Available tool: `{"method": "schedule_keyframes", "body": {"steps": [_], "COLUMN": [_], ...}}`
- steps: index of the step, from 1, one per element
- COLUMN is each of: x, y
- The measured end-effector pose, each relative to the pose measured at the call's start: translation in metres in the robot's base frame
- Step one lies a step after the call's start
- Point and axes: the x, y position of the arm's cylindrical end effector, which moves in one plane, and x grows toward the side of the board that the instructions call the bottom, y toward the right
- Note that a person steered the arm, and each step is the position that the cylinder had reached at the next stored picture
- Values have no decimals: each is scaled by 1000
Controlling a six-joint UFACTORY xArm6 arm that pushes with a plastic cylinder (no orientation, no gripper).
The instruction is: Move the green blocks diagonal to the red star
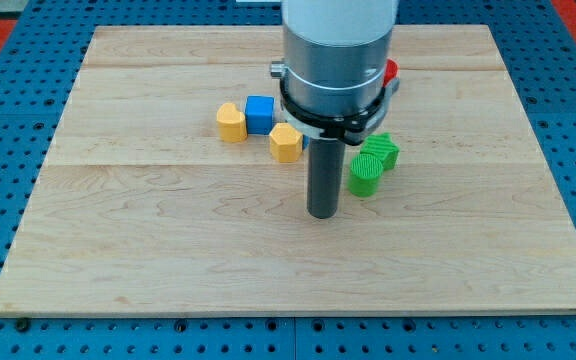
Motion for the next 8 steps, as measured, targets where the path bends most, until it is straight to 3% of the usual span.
{"method": "schedule_keyframes", "body": {"steps": [3, 8], "x": [12, -64], "y": [30, 66]}}
